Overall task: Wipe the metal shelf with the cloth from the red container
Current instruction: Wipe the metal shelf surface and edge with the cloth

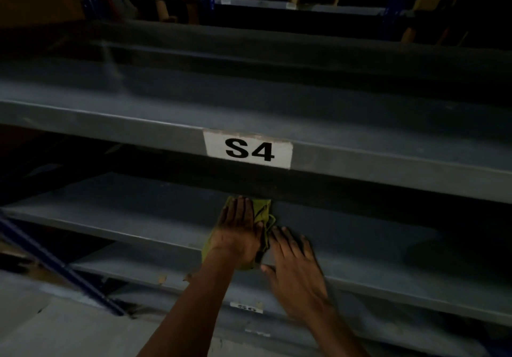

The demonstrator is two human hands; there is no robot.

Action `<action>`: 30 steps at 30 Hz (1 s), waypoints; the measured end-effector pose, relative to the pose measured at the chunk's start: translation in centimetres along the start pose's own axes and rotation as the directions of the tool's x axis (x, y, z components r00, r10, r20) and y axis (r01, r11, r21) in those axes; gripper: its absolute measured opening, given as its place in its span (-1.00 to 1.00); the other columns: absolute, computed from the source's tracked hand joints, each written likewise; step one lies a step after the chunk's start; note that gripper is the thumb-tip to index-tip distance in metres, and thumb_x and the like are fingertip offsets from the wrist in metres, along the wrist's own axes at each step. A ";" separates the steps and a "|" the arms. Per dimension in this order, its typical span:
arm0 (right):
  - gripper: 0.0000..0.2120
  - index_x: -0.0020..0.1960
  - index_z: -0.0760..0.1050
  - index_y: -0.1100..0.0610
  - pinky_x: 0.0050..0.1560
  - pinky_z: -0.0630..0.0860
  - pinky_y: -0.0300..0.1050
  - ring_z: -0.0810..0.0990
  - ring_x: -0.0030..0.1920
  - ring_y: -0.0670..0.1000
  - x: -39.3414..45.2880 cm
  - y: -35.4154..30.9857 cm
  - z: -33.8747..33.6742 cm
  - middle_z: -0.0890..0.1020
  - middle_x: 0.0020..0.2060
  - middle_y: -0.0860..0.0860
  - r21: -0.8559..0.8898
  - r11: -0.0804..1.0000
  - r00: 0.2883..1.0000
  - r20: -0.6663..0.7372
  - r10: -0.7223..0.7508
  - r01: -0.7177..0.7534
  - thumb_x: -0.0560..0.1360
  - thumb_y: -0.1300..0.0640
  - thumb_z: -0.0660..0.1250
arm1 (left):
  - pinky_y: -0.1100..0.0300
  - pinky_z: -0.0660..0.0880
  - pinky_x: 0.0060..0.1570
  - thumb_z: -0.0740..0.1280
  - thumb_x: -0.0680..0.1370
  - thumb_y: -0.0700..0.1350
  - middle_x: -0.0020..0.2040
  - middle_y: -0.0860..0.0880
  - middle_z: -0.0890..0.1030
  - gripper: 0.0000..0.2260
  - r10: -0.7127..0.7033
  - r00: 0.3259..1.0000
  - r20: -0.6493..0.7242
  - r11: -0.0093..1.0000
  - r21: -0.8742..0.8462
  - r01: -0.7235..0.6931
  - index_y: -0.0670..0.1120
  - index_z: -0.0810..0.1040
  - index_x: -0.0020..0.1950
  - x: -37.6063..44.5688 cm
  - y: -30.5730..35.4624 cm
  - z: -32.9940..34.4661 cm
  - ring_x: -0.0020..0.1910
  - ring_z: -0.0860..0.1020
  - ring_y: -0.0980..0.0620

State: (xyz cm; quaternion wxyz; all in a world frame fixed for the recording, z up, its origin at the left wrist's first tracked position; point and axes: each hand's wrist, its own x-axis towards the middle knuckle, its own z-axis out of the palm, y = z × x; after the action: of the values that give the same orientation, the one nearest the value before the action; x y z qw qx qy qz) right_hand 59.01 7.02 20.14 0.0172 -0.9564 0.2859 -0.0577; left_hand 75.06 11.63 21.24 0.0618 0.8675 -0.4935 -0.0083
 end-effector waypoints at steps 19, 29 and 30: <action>-0.28 0.43 0.34 0.01 0.38 0.13 0.07 0.37 0.41 0.06 -1.4 6.0 -1.1 0.42 0.41 -0.01 -0.012 0.999 0.998 -0.030 -0.052 0.052 0.42 -0.41 0.14 | 0.04 -0.22 0.49 -0.30 0.53 0.16 0.56 -0.17 -0.11 -0.34 0.044 0.999 0.001 0.999 -0.018 -0.044 -0.18 -0.16 0.54 -1.1 0.6 0.2 0.53 -0.16 -0.11; -0.24 0.51 0.19 0.03 0.47 0.07 0.12 0.21 0.50 0.06 -1.4 6.1 -0.5 0.31 0.48 0.00 0.035 0.998 0.997 -0.057 -0.048 0.050 0.46 -0.39 0.06 | -0.02 -0.14 0.49 -0.34 0.49 0.16 0.56 -0.19 -0.03 -0.30 0.042 0.998 -0.043 0.999 -0.012 -0.043 -0.20 -0.09 0.54 0.0 4.4 1.2 0.54 -0.08 -0.15; -0.24 0.52 0.17 0.02 0.49 0.09 0.14 0.18 0.51 0.05 -1.5 6.1 -0.5 0.29 0.49 -0.01 0.037 0.998 0.997 -0.058 -0.048 0.051 0.46 -0.38 0.04 | -0.03 -0.14 0.49 -0.34 0.49 0.15 0.56 -0.19 -0.04 -0.30 0.050 0.998 -0.036 0.999 -0.022 -0.050 -0.20 -0.10 0.54 -0.1 4.7 1.3 0.54 -0.09 -0.16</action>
State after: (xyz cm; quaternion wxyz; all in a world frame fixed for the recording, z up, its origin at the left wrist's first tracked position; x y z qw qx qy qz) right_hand 54.41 2.72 20.06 0.0258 -0.9606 0.2613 -0.0908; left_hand 70.88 9.20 20.53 0.0804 0.8542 -0.5138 0.0031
